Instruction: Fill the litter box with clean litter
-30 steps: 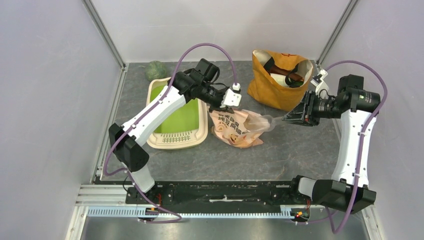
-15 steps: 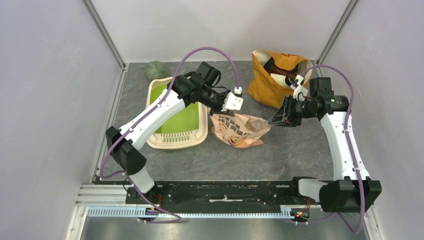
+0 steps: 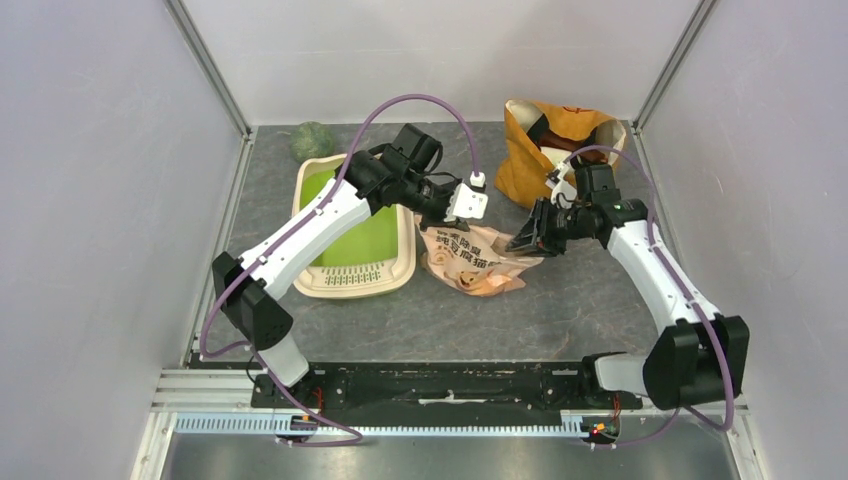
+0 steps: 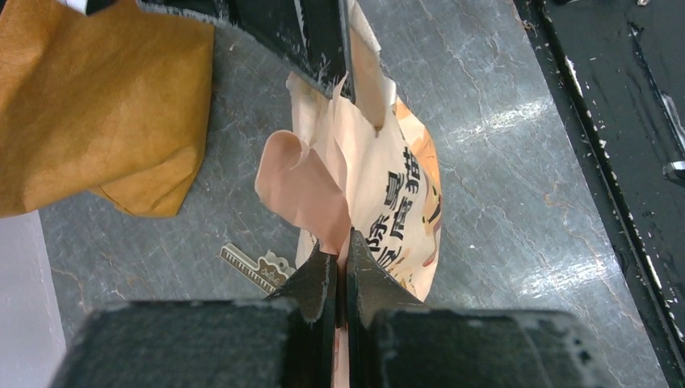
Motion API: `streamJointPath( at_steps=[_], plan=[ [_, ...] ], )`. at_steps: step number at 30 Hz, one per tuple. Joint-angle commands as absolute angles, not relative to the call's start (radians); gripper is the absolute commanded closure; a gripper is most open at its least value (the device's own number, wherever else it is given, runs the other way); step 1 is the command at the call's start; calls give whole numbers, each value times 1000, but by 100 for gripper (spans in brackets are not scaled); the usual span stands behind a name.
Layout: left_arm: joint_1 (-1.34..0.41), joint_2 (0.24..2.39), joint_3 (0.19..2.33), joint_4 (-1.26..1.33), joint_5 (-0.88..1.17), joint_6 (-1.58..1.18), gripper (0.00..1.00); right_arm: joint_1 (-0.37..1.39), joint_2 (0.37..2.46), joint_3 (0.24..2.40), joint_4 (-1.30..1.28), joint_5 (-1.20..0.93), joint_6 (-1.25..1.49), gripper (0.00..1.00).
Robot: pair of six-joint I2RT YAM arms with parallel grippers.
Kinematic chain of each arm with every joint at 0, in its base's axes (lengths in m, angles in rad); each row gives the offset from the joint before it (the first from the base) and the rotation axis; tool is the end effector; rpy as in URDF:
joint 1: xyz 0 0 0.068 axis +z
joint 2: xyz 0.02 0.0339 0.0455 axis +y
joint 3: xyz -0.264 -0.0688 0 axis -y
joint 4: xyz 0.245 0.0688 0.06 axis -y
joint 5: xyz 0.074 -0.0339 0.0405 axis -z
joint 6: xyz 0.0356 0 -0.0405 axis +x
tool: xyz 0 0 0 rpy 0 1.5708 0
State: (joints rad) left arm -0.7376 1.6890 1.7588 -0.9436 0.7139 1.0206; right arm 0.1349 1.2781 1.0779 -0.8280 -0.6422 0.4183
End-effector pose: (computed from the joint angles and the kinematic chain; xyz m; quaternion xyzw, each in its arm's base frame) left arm 0.2479 -0.2568 0.3752 0.7543 0.4698 -0.2800 0.3631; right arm 0.2437 0.0546 0.2886 0.0454 0.9170 0.3620 0.1616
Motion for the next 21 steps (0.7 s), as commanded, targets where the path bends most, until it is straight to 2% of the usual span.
streamJointPath(
  at_steps=[1,8,12,17,21],
  plan=[
    [-743,1640,1752,-940,729,970,98,141,1349,994,-595,-681,497,100],
    [-742,1640,1742,-939,722,971,98,140,1369,845,-325,-744,633,100],
    [-742,1641,1737,-940,717,966,98,136,1377,737,-44,-818,795,100],
    [-725,1640,1726,-936,699,952,98,61,1386,726,183,-920,945,100],
    [-705,1640,1716,-924,704,934,98,5,1334,748,173,-1009,966,100]
  ],
)
